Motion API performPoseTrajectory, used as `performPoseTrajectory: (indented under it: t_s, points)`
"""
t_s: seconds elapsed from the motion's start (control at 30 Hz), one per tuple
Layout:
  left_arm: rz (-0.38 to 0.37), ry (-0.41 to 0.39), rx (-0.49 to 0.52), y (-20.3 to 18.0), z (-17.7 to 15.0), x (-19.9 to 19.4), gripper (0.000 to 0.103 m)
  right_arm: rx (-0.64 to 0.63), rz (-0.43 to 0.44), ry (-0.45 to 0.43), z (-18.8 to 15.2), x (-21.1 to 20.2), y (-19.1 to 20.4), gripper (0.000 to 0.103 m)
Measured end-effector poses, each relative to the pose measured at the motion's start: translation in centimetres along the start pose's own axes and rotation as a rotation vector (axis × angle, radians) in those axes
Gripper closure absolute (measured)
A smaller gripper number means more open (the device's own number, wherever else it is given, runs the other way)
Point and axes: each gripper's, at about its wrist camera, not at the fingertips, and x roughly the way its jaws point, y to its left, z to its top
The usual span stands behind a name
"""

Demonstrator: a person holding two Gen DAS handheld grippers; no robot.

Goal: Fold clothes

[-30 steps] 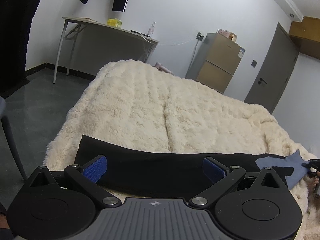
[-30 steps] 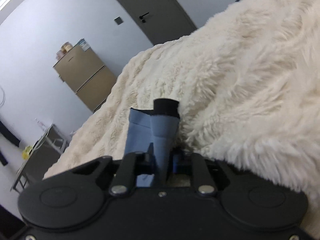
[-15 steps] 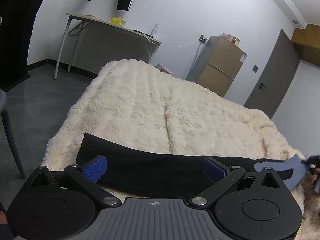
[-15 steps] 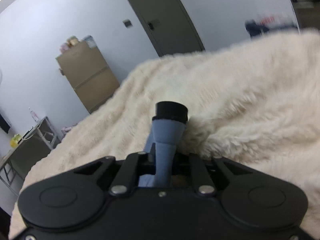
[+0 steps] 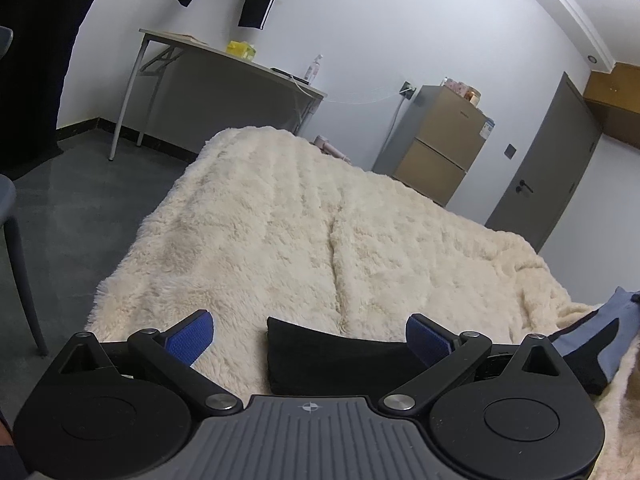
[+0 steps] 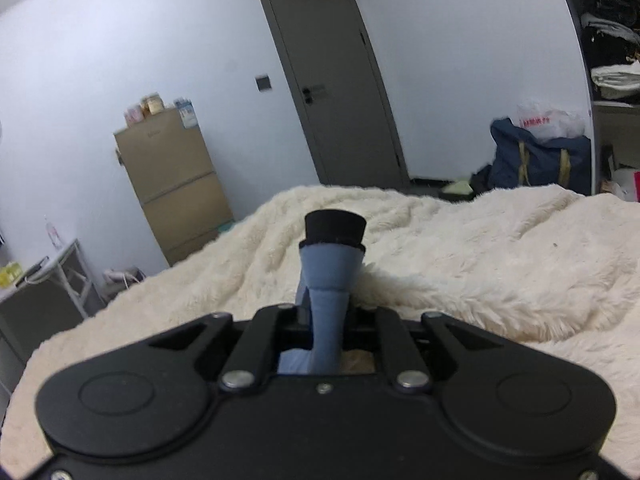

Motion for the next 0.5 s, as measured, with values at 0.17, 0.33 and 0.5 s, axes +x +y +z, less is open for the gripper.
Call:
performPoseTrajectory:
  t_s: [0.17, 0.33, 0.5]
  points:
    - [-0.001, 0.006, 0.011, -0.2, 0.0, 0.1, 0.001, 0.003, 0.014, 0.036, 1.6, -1.7, 2.1, 0.095]
    - [-0.004, 0.004, 0.009, -0.1, -0.1, 0.2, 0.001, -0.082, 0.085, -0.035, 2.8, -3.3, 5.1, 0.097]
    - [-0.004, -0.005, 0.004, 0.0, 0.0, 0.0, 0.001, -0.126, 0.127, -0.09, 3.3, -3.6, 6.9, 0.097]
